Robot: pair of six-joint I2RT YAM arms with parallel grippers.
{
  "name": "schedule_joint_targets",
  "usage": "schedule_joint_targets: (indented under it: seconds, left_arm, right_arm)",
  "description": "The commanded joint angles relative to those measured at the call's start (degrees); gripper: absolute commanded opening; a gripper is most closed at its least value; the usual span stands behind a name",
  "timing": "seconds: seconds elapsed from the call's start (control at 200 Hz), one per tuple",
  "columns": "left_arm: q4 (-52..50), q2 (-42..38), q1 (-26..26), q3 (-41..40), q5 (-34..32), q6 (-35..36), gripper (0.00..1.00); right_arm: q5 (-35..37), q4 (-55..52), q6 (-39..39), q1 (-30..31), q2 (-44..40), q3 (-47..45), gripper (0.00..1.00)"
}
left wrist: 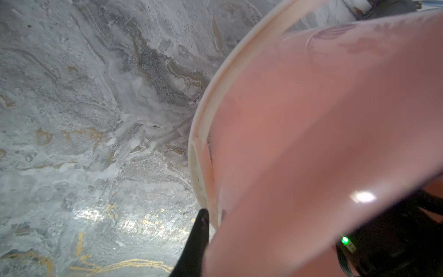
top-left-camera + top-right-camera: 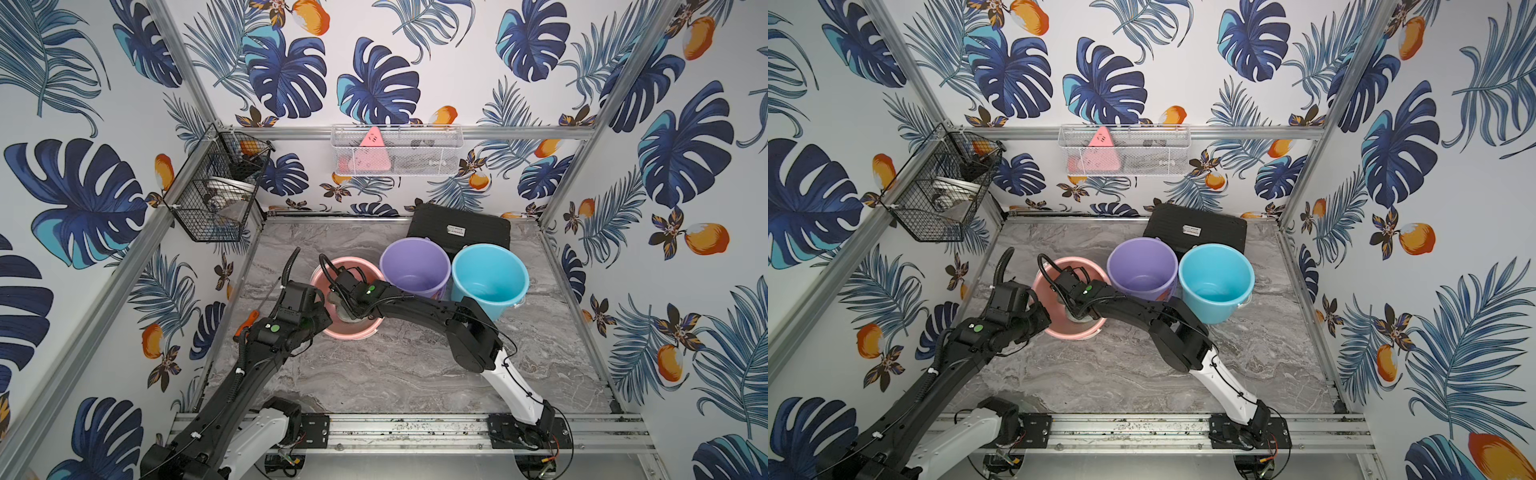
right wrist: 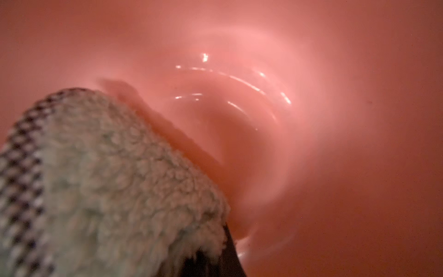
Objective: Wipe the inside of the bucket with a cloth
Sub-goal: Wipe the dirt from the inside of the bucket.
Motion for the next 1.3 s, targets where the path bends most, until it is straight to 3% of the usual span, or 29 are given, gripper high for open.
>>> schedule_joint_targets:
  seconds: [0.0,0.125,0.255,0.57,0.806,0.921,1.011,1.296]
  left_arm:
    - [-2.5,0.5,-0.2,-0.5,-1.1,1.9,0.0]
    - [-1.7,0.8,-0.6,-1.2,-0.9,1.6,0.0]
    - [-1.1,1.5,-1.1,-1.8,-1.1,1.4,0.0]
    - [0.3,2.4,-1.4,-2.7,-1.9,1.0,0.0]
    - [1.2,2.3,-1.4,-3.7,-2.4,0.5,0.0]
    - [1.5,2.4,-1.3,-4.1,-2.2,0.5,0.0]
    - [1.8,2.1,-1.4,-4.6,-2.0,0.3,0.0]
    - [0.4,2.0,-1.4,-3.0,-5.7,0.5,0.0]
  right_arm:
    - [12.7,-4.4,0.2,-0.3,4.2,4.7,0.0]
    - [10.1,-11.5,1.8,-0.4,10.3,11.5,0.0]
    - [1.1,-15.2,4.4,-0.3,12.9,13.4,0.0]
    - [-35.5,1.4,3.3,0.4,1.4,-2.4,0.0]
    - [-52.4,10.1,6.4,0.2,-3.4,-6.6,0.0]
    - [-54.2,19.0,9.8,0.2,-7.2,-12.1,0.0]
    - [-50.8,22.2,11.6,0.1,-9.1,-14.0,0.0]
    - [-48.0,4.1,11.2,0.1,-6.2,-7.0,0.0]
